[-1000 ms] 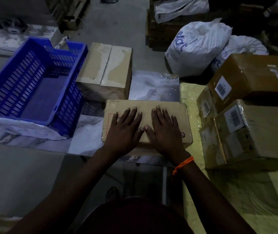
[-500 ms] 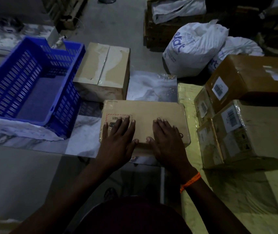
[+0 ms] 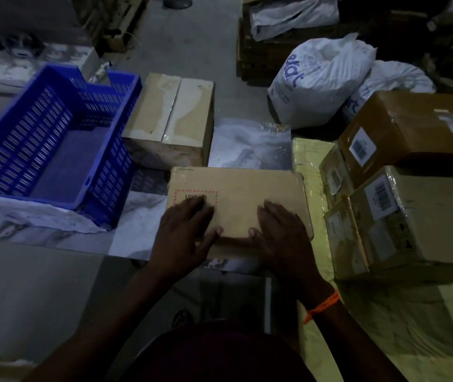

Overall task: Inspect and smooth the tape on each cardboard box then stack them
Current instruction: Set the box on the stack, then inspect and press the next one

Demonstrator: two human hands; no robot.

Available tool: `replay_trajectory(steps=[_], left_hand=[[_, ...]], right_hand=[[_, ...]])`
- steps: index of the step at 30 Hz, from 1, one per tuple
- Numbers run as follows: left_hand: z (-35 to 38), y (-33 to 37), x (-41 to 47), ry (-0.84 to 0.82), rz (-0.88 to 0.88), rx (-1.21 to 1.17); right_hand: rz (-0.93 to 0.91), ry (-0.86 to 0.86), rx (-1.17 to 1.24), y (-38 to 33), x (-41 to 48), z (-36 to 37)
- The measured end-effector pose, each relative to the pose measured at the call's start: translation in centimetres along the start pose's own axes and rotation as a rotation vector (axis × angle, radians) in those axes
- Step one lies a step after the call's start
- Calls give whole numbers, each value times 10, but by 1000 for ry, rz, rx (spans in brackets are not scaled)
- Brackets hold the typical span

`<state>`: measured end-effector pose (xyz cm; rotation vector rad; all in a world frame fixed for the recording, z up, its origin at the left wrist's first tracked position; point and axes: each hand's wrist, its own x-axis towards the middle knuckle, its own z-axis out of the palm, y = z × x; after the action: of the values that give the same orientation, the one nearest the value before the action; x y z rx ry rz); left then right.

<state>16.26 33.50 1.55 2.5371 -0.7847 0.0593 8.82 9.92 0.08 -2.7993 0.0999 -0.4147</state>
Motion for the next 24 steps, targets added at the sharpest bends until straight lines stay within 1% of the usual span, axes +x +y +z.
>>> replay_trajectory(steps=[2,3,4,6,7,8,9,11,15,17,18,21,22,24], left_hand=[[-8,-8,11,111,-122,-131],[-11,-14,18,129,-196,-195],[-14,-21,25,125,-261,-264],[-19,-28,37,71,-401,-471],[-22,-27,42,28,-468,-603],[-24,-27,45,-14,-516,-715],[-27,-26,48,-37,-541,-798],[-30,-27,49,-42,-536,-858],[-29,-35,44,53,-522,-872],[-29,-38,40,92,-503,-917],[-28,-39,39,117,-521,-965],[-25,-40,32,142,-666,-1149],[-22,-40,27,122,-690,-1177],[-13,-44,14,82,-705,-1124]], right_hand=[[95,146,67,13,14,-11],[209,173,87,20,20,-17],[347,139,136,29,26,-21],[600,-31,372,44,38,-26],[688,-94,537,48,44,-27],[741,-120,666,50,49,-27],[761,-120,725,52,51,-27],[749,-99,762,54,53,-26],[749,8,811,60,52,-27],[769,74,847,62,49,-27],[788,98,876,62,47,-27],[853,119,963,63,39,-24],[859,111,968,61,34,-23],[841,82,947,57,17,-13]])
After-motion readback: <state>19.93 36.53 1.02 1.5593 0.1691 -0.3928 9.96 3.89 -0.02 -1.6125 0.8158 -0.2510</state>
